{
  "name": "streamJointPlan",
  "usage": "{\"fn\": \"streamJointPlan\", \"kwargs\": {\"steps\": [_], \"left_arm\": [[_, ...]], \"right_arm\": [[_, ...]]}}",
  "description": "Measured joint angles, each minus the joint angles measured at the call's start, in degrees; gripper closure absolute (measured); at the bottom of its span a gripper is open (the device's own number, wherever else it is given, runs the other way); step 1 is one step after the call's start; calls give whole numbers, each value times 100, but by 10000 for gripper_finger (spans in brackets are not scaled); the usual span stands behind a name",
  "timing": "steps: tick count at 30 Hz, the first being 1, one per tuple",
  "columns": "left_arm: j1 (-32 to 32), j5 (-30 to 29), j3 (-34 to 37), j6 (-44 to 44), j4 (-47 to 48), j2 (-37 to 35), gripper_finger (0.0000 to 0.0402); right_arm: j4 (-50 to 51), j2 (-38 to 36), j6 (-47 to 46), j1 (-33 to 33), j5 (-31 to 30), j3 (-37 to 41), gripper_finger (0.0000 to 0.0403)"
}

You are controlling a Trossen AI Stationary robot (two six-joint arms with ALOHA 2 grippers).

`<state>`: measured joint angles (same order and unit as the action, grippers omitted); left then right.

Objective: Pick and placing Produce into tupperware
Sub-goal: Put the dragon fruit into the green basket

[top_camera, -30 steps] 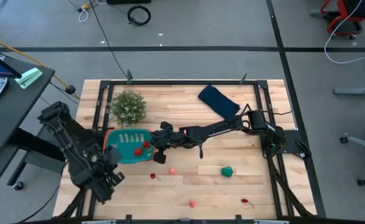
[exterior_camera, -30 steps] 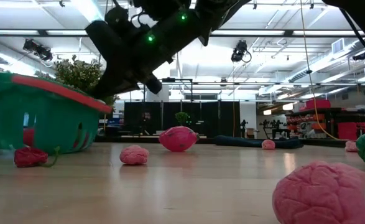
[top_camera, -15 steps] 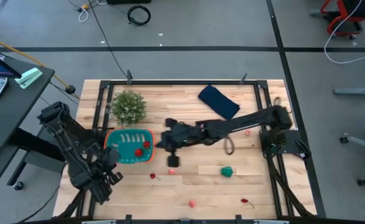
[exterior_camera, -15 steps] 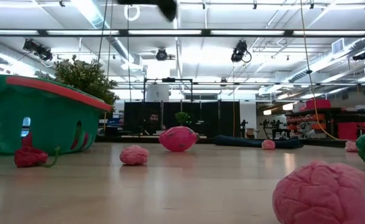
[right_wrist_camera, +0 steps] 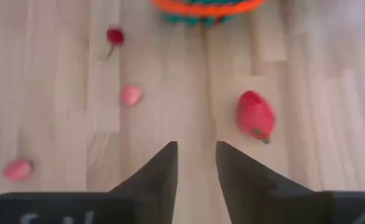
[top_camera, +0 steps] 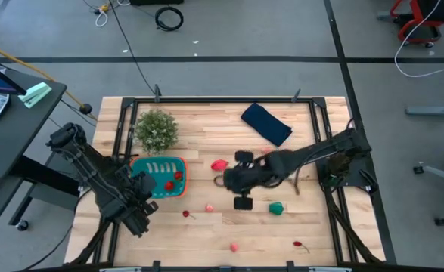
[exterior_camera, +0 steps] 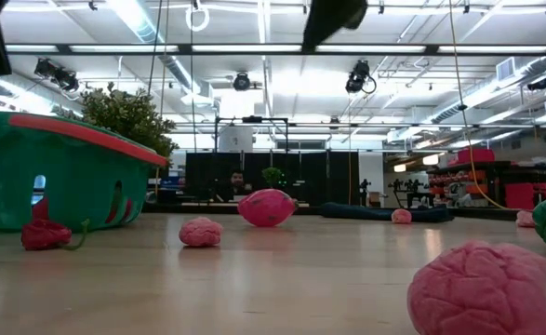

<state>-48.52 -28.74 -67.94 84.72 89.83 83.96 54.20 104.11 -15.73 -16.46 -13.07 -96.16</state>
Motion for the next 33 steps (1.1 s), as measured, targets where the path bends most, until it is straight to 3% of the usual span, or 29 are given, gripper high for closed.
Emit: {"fn": "streamJointPlan", "kwargs": {"steps": [6,12,16,23,28,33], "left_arm": [[295,2,0,-644,-1,0,270],[524,1,0,-1055,10,0,265],[677,3,0,-1455,14,0,270],[928,1,0,-1927,20,0,259],[1024,3,0,-1986,14,2,251],[1021,3,0,-1984,23,0,257]], "right_arm": [[2,910,1073,-48,70,1,227],[-3,1536,1951,255,-890,4,176],[-43,1693,2178,643,-1056,4,156],[-602,1716,2515,1257,-416,4,152],[-937,1736,2874,1512,460,2,153],[-966,1796,3352,1591,472,4,153]]}}
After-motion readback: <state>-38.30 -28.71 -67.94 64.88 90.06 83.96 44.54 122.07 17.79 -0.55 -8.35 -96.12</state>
